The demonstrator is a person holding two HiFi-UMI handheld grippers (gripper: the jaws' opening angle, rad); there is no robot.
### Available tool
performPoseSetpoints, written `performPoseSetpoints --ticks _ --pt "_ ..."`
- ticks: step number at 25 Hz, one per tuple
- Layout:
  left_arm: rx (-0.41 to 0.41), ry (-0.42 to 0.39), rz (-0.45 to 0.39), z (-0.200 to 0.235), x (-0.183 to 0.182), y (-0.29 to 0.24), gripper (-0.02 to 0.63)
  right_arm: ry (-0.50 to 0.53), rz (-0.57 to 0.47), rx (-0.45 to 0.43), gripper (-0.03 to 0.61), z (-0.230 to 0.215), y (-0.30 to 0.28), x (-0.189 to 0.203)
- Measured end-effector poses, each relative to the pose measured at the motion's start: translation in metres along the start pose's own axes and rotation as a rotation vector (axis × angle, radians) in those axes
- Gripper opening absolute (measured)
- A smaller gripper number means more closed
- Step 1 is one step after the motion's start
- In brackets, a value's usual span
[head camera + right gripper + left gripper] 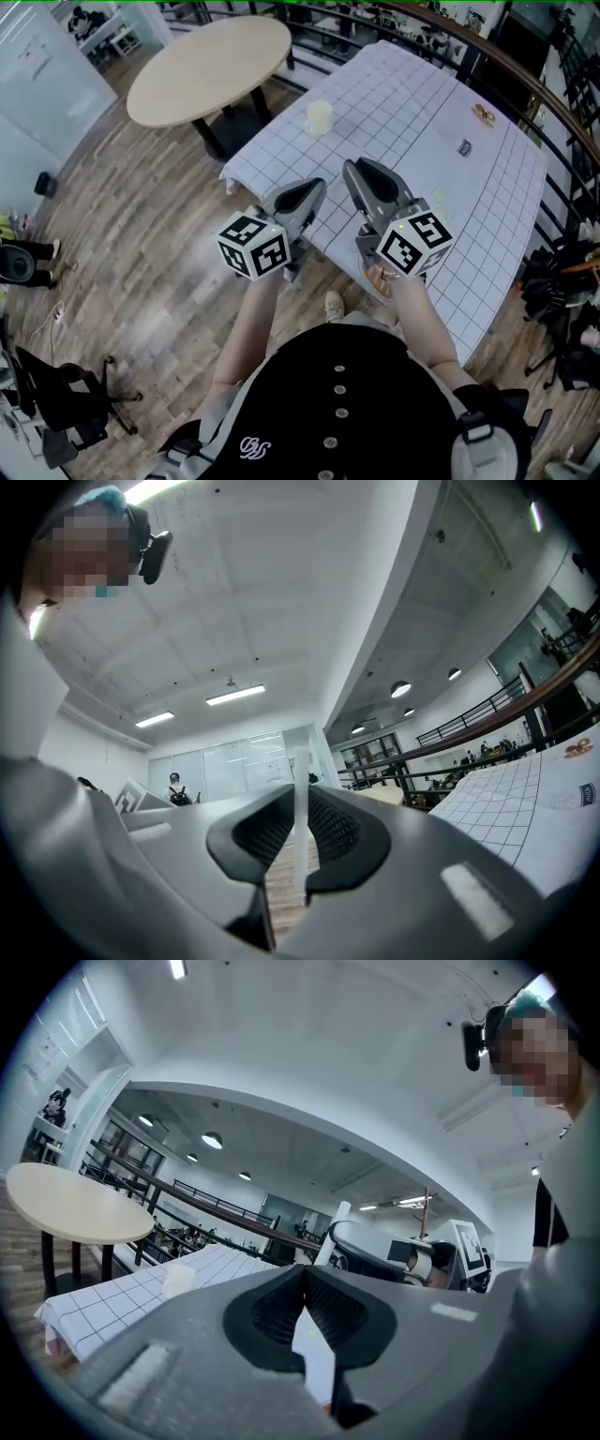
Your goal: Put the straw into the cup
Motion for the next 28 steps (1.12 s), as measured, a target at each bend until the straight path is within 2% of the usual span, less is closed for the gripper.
performPoseSetpoints --ticks 5,12,21,28 --pt "-0.005 0.011 0.005 0.020 0.000 -0.034 -0.003 -0.010 0.033 -0.011 0.046 -0.030 -0.020 0.002" --pt "-0.036 0.050 0.018 0.038 0.008 -0.045 -0.004 -0.044 0.071 -0.002 0.046 -0.050 -0.030 0.013" --pt "-0.025 0.093 0.016 0.073 0.015 -0.061 -0.003 -0.045 0.073 0.067 0.046 -0.079 -0.050 0.019" --pt "0.038 0.112 0.048 0.113 0.018 -0.085 -0.004 -0.036 0.066 0.155 0.046 -0.106 -0.076 0.022"
Point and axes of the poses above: the fingertips, and each gripper's own axes: y backward along the fingers, z to its left, x out of its underside, the point moved 3 cm from there along y, backward along the fingers, and after that the axes turned 7 degrees about -y, right-handed, at the moved point
